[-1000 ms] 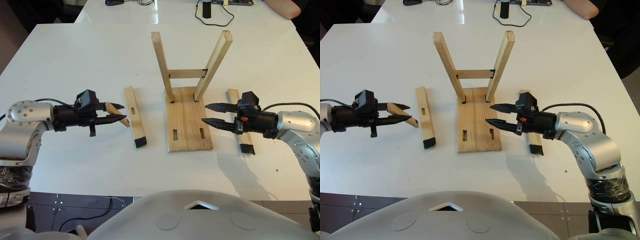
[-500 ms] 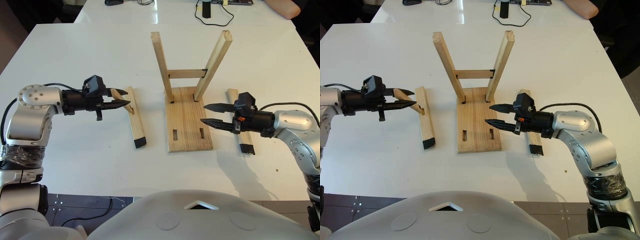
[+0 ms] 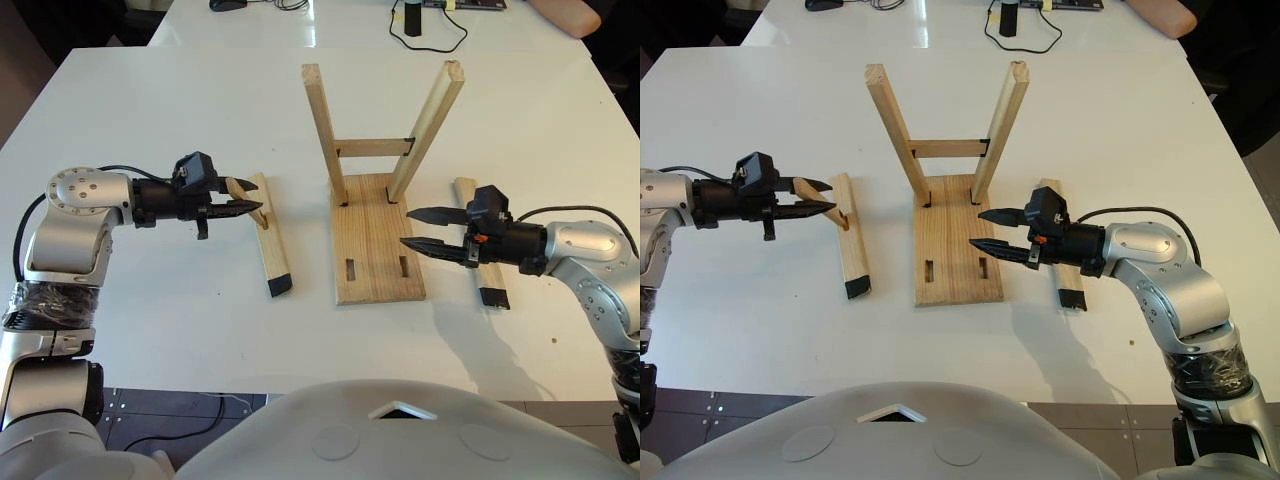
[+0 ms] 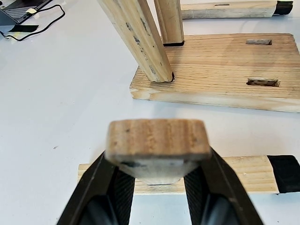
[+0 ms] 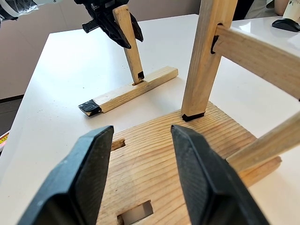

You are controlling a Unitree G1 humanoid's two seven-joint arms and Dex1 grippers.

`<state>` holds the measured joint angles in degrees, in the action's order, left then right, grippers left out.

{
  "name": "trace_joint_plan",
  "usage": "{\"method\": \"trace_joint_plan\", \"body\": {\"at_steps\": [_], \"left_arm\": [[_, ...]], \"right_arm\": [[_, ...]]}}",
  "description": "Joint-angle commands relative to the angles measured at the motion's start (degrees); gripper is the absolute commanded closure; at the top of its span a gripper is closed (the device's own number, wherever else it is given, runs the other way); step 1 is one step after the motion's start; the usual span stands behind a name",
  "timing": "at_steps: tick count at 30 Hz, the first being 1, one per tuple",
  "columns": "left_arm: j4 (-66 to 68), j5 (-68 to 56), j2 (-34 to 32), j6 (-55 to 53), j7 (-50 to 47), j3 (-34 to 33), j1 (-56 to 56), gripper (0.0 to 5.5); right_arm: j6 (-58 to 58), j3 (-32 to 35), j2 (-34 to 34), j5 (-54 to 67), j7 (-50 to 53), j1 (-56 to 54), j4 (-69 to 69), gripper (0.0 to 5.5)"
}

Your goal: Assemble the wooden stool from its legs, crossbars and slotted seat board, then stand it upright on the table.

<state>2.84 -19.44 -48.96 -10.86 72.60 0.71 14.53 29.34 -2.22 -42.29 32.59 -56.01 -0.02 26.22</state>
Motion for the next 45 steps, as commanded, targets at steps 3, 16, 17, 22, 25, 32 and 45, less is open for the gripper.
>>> {"method": "trace_joint_plan", "body": {"at_steps": [3,16,17,22,25,32,45], "left_arm": [[-1.57,-0.91,0.89,-1.88,0.04,0.37,0.45,4.21],[0.91,4.22,-0.67,1.33,1.09,3.63,-1.8,4.21],[1.06,4.18,-0.7,1.19,1.33,3.81,-1.71,4.21],[2.99,3.72,0.72,-0.14,2.92,6.29,-0.68,4.21],[6.62,3.84,2.61,-1.19,3.75,8.24,1.37,4.21],[12.6,5.05,4.11,0.75,4.84,10.26,1.63,4.21],[15.97,2.46,5.17,0.18,3.19,9.23,-2.62,4.21]], "right_arm": [[-0.48,-0.23,0.23,-0.46,0.04,-0.03,0.19,3.25],[-0.42,-0.45,0.46,-0.75,0.12,-0.33,-0.01,3.25],[-0.41,-0.52,0.54,-0.79,0.21,-0.37,-0.01,3.25],[-0.58,-0.84,0.93,-1.22,0.58,-0.34,-0.26,3.25],[-0.82,-1.33,1.23,-1.85,0.64,-0.44,-0.59,3.25],[-1.06,-1.74,1.2,-2.42,0.36,-0.53,-0.93,3.25],[-1.53,-1.86,0.63,-3.5,-0.23,-0.87,-1.95,3.25]]}}
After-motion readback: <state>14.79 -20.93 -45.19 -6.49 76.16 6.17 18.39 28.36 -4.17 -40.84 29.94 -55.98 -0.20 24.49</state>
